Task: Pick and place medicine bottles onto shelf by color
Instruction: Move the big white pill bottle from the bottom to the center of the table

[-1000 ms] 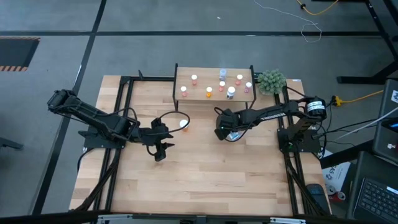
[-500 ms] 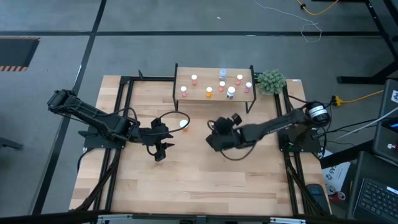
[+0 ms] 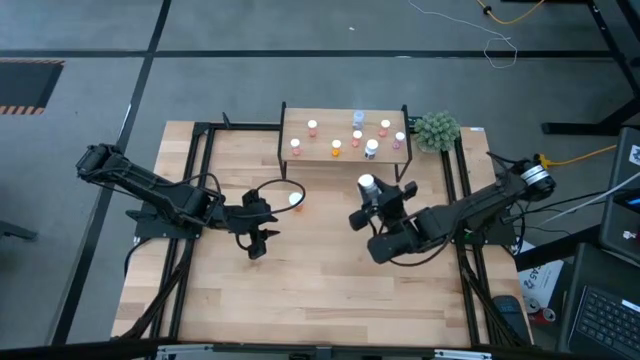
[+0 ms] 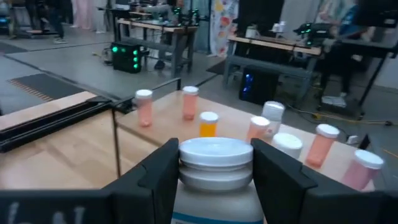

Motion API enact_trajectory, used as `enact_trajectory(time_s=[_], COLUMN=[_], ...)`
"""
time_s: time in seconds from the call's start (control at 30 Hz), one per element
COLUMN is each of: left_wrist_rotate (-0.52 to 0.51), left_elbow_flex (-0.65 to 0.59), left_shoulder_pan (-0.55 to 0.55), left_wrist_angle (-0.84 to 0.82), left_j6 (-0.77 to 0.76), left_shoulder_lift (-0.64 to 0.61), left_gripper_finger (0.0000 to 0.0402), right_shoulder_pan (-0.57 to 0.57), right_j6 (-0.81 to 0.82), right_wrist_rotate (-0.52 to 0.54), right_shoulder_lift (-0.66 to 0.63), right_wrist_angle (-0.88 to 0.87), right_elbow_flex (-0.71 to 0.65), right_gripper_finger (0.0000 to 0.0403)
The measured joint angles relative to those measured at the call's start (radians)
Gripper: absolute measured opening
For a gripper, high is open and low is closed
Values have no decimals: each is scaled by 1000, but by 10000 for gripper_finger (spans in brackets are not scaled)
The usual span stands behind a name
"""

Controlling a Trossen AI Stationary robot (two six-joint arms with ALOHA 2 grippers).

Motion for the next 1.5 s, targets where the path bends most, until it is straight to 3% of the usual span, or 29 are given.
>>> enact_trajectory(time_s=[0.23,0.47,0.67,1.07,1.2,1.5], left_wrist_rotate=[0,0,-21,-22,-22,-22], left_elbow_flex=[0,0,0,-1,-1,-1], left_shoulder_pan=[0,0,0,0,0,0], left_wrist_angle=[-2,-7,-7,-8,-8,-7], left_j6=[24,25,25,26,26,26], left_shoulder_lift=[0,0,0,0,0,0], left_gripper_finger=[165,165,165,165,165,165], right_shoulder_pan=[-58,-74,-55,-66,-76,-110], right_j6=[-19,-30,39,57,57,138], right_wrist_rotate=[-15,-125,-75,27,80,84], right_shoulder_lift=[4,37,203,493,560,647], right_wrist_angle=[8,38,134,510,571,608], right_elbow_flex=[-3,-4,-4,-5,-5,-5], right_gripper_finger=[176,176,177,177,177,177])
